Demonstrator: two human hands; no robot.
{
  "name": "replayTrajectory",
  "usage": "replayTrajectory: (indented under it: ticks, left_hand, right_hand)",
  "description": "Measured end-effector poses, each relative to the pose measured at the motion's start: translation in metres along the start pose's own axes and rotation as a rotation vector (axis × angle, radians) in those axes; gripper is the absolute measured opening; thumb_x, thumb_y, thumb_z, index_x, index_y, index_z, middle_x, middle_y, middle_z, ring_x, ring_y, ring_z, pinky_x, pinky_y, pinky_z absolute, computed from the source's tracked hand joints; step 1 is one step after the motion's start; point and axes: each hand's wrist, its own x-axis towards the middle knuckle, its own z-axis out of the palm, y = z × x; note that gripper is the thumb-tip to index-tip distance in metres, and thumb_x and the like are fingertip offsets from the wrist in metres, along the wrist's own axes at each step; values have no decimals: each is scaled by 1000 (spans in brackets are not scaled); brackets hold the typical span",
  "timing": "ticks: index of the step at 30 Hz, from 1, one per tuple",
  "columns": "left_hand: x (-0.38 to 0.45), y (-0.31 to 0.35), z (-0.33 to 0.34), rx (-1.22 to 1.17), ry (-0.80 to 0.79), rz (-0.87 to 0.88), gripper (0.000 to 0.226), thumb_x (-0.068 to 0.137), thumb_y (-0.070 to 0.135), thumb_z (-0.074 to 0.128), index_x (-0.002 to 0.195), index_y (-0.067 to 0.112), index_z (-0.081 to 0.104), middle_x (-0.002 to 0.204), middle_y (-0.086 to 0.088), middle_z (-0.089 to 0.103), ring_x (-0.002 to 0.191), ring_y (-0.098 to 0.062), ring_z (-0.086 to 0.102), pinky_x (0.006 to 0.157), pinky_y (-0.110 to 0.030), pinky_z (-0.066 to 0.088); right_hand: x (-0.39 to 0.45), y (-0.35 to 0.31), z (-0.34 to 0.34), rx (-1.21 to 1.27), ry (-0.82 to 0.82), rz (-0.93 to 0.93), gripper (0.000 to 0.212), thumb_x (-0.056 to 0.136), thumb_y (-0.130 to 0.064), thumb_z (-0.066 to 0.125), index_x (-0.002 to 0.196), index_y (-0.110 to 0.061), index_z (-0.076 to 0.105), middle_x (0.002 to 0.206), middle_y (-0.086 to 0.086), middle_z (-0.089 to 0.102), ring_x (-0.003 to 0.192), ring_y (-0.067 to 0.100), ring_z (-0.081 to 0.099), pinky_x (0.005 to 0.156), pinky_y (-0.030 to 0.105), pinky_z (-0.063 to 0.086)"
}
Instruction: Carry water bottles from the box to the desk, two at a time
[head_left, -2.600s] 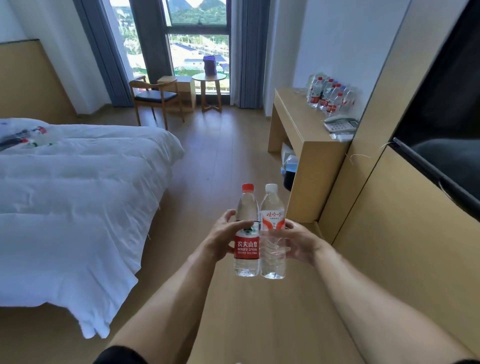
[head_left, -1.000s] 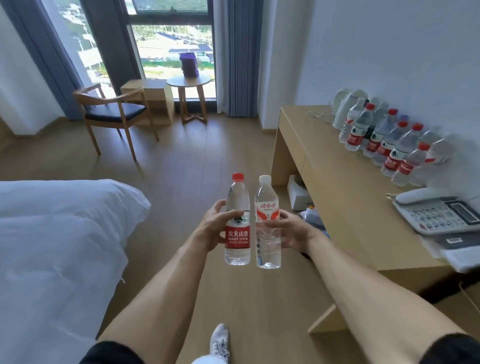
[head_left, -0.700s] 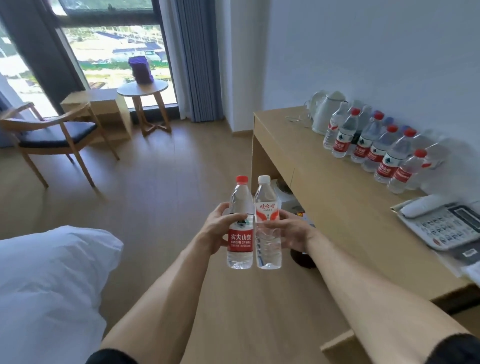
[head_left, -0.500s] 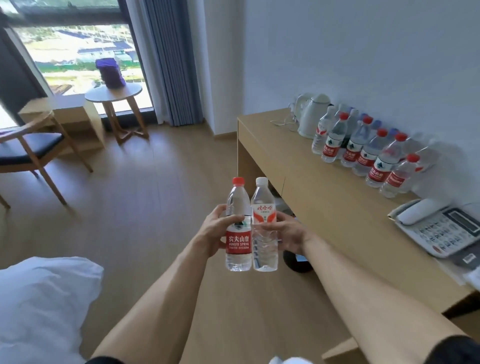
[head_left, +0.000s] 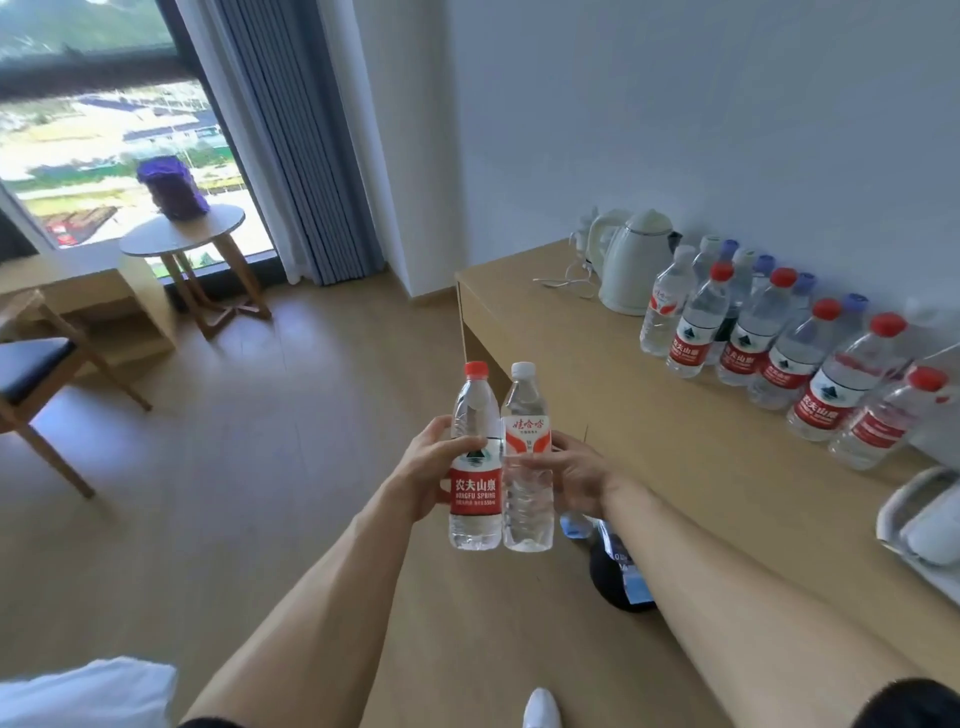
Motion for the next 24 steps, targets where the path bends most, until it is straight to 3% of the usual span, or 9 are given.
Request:
replayTrajectory:
  ticks: [5,9,11,14,16,21,24]
  left_hand:
    - [67,36,8,12,-60,17,49,82,26,81,125,28,57,111,-16,73,96,-35,73,77,-50,61]
    - [112,54,37,16,-161,17,45,83,23,78,124,26,59,112,-16,72,96,-36,73,74,-48,60]
    - [137,61,55,28,-221,9,46,84,20,78,126,25,58,114,-16,71,98,-36,72,78,-52,60]
    - [173,71,90,39,-339,-14,53,77,22,82,125,26,60,115,-19,71,105,-42,69,91,-64,53]
    - [196,78,116,77,-426,-29,56,71,26,83,123,30,60,114,-20,71,107,-43,68,94,-63,52]
    - [239,93,185,195,-688,-34,62,67,30,86,123,35,59,112,-15,73,100,-37,72,77,-51,60]
    - [254,100,217,224,-830,-14,68,66,27,87,126,32,56,111,-10,74,100,-34,72,78,-52,58]
  right_hand:
    - [46,-37,-30,17,66,-22,60,72,-10,83,128,-12,60,126,19,67,120,43,60,103,65,44]
    - [58,-54,-66,57,177,-10,54,82,-6,77,132,-12,58,125,16,67,119,39,60,91,55,52]
    - [59,-60,-86,75,240,-19,52,82,-6,76,131,-12,58,124,16,68,117,38,62,91,56,51]
    - [55,-65,-115,124,355,-45,51,82,-4,75,130,-11,59,120,16,68,113,37,63,97,61,48]
    - [49,-66,-137,162,447,-74,53,79,-4,77,128,-11,60,113,13,70,106,33,65,97,64,48]
    - [26,-69,-174,249,687,-138,64,66,-9,84,125,-15,61,111,13,71,102,31,64,96,66,49]
    - [16,-67,-187,273,806,-170,73,63,-12,89,129,-18,59,119,13,71,112,32,64,92,59,51]
